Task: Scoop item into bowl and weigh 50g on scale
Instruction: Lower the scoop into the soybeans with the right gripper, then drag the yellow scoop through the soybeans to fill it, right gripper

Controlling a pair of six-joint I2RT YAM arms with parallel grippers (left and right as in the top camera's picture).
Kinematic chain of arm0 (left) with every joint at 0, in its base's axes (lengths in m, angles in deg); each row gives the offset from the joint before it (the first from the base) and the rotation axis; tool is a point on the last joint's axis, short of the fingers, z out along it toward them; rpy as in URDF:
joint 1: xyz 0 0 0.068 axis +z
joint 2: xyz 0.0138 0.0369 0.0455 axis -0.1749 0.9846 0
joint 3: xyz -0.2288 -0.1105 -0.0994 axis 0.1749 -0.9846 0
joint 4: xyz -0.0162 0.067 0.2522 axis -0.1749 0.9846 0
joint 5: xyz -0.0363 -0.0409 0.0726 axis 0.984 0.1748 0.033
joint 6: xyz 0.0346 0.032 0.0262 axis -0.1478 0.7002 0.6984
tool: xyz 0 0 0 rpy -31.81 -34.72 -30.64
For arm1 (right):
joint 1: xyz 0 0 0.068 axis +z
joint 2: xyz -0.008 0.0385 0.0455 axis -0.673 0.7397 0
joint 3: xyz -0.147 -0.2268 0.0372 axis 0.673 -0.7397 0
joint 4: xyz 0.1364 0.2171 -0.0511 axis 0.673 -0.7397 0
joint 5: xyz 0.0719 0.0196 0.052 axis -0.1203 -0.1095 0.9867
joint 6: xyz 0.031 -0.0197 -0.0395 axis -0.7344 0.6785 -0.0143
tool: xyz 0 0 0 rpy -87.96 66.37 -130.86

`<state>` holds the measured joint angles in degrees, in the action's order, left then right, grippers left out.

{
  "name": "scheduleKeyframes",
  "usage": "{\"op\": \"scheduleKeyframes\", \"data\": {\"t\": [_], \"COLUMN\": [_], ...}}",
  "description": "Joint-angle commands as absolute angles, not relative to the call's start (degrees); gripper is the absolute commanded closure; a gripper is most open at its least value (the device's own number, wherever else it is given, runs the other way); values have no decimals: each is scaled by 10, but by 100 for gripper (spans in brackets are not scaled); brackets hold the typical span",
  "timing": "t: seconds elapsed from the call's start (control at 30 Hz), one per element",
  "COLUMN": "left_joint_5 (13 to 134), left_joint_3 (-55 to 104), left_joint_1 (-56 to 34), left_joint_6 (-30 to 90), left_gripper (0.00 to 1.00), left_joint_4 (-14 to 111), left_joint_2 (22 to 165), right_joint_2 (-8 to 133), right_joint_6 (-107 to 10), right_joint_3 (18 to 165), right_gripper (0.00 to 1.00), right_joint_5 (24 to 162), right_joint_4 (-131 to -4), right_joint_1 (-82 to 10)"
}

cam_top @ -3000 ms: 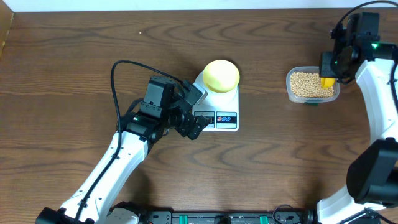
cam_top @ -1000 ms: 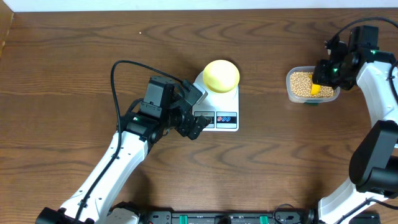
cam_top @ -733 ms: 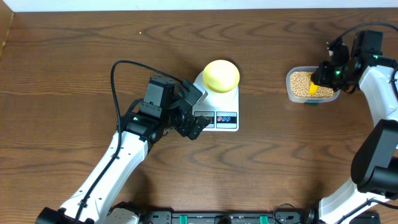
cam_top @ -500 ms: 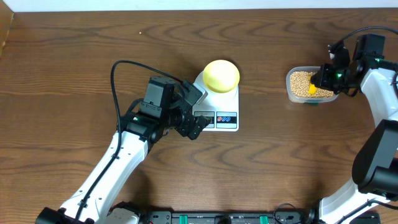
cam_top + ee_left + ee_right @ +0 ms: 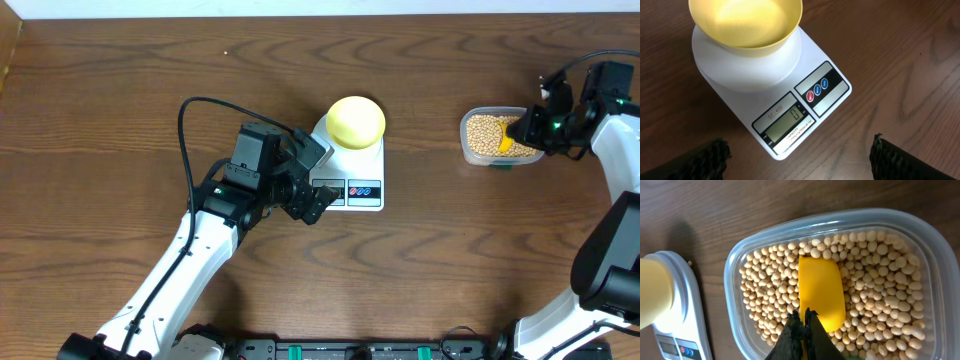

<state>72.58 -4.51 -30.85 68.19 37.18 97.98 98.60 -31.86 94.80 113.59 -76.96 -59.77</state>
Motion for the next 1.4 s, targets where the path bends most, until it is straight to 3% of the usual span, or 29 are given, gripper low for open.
{"op": "scheduleKeyframes", "data": {"t": [0.0,1.37], "left_joint_5": [735,735], "left_joint_3": [-50,-50], "left_joint_1": [-306,-306], "left_joint_6": [691,691], "left_gripper": [8,8], "left_joint_4": [373,373], "left_joint_2": [985,985], "right_joint_2": [998,1048], "right_joint_6": [-316,-316], "right_joint_3": [934,934], "right_gripper": [99,99], "right_joint_5": [1159,1226], "right_joint_4": [-777,-768], "right_joint_1": [-601,-656]}}
